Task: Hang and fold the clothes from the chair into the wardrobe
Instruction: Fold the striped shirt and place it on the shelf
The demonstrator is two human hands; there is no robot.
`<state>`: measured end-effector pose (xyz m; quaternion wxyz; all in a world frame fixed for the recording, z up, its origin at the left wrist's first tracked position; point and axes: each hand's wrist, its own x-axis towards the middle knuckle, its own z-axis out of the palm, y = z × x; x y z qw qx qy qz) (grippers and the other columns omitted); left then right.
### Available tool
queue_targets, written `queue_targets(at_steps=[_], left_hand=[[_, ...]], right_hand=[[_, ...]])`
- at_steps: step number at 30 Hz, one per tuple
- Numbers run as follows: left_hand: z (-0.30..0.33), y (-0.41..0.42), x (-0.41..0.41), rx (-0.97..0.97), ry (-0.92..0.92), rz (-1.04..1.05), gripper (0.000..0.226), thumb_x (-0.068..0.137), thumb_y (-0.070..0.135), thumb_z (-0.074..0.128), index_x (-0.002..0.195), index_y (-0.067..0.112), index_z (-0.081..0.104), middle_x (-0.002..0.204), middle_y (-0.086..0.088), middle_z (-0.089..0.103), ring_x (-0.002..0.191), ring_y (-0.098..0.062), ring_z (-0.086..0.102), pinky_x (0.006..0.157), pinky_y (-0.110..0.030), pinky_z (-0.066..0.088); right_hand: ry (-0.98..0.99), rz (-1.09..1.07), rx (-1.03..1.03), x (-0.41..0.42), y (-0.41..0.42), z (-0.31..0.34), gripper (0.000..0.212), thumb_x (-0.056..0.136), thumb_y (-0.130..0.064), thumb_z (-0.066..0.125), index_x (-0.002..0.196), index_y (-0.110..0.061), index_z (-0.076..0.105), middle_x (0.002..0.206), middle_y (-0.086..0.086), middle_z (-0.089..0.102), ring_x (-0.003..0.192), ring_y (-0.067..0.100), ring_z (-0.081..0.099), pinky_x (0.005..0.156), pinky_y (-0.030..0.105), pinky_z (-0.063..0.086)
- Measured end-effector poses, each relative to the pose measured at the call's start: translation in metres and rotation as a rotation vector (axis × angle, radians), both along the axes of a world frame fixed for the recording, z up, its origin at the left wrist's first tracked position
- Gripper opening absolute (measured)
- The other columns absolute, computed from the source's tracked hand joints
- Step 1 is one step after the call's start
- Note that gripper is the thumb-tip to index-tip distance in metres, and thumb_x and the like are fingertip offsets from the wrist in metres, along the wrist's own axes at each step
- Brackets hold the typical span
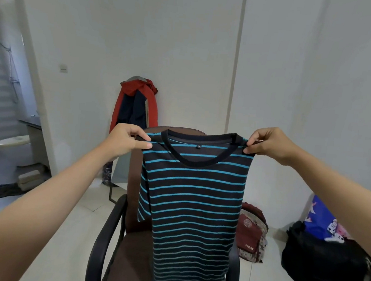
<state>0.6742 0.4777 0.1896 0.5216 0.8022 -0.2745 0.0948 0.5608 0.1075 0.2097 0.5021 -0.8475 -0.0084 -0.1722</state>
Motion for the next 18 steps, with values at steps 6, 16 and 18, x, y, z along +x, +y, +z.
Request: queue_targets(at_steps=[6, 16, 18], left_hand=[[0.008, -0.001, 0.001, -0.24, 0.142, -0.12, 0.021, 0.078, -0.007, 0.068, 0.075, 0.012, 0.062, 0.076, -0.003, 0.069, 0.077, -0.02, 0.066, 0.068, -0.026, 0.059], [0.011, -0.002, 0.007, -0.349, 0.244, -0.151, 0.031, 0.08, -0.013, 0.061, 0.069, 0.013, 0.047, 0.074, -0.005, 0.062, 0.073, -0.018, 0.062, 0.065, -0.021, 0.055], [0.009, -0.002, 0.008, -0.369, 0.271, -0.164, 0.031, 0.081, -0.015, 0.058, 0.071, 0.013, 0.048, 0.076, -0.005, 0.062, 0.074, -0.018, 0.061, 0.065, -0.021, 0.055]], right_hand=[[-0.01, 0.044, 0.121, -0.003, 0.013, 0.013, 0.022, 0.072, 0.003, 0.076, 0.064, -0.004, 0.057, 0.064, 0.006, 0.064, 0.064, 0.017, 0.068, 0.059, 0.024, 0.056], [-0.087, 0.033, 0.171, 0.001, 0.031, 0.008, 0.029, 0.07, 0.007, 0.076, 0.066, -0.009, 0.052, 0.068, 0.006, 0.061, 0.066, 0.019, 0.064, 0.059, 0.024, 0.057], [-0.093, 0.055, 0.175, 0.003, 0.035, 0.006, 0.026, 0.068, 0.008, 0.076, 0.069, -0.009, 0.056, 0.073, 0.007, 0.06, 0.068, 0.02, 0.063, 0.062, 0.023, 0.057]])
